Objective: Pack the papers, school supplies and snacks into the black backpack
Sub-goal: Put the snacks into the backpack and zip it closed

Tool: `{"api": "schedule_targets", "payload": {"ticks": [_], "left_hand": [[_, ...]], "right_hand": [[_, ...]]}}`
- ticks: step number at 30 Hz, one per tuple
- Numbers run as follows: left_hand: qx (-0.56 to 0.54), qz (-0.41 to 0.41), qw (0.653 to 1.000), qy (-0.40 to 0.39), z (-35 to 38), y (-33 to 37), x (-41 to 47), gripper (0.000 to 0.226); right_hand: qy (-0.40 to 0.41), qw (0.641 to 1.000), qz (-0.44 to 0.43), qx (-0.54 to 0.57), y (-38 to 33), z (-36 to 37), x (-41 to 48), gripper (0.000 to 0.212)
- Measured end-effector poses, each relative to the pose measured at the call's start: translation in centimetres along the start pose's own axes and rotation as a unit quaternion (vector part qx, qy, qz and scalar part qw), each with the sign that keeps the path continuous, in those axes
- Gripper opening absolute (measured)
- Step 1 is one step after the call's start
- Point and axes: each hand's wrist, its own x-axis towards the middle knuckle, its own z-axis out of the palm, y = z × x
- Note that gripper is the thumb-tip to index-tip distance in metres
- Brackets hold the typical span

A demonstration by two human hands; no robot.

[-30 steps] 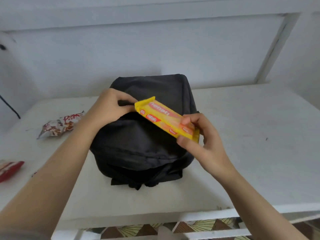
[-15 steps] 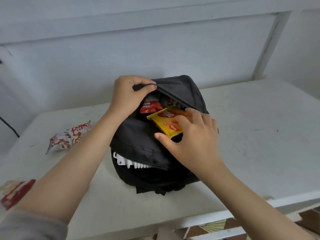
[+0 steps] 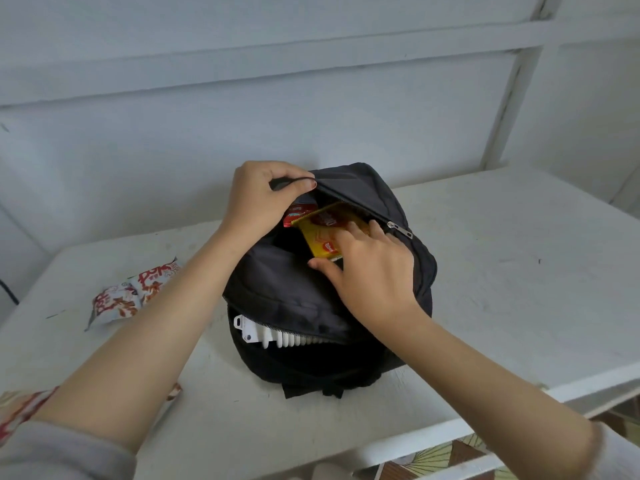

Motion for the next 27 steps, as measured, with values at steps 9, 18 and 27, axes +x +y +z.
{"api": "schedule_targets", "payload": {"ticks": [9,18,27], "left_hand": [[-0.004,-0.004,1.0,-0.018,-0.1,-0.2,-0.1,0.01],[-0.013,-0.002,1.0,-0.021,-0.4,0.0,-0.5,0.011],[-0.025,-0.001,1.0,-0.015,-0.5,0.1,-0.6,0.01]], "right_hand": [[-0.073,0.992,-0.093,0.045,0.4,0.4,-0.1,0.091],[-0.138,0.988,-0.003,0.069,-1.6,1.2,2.1,0.065],[-0.209,0.965,-0.056,0.15,0.2,2.8,2.7,0.05]]}}
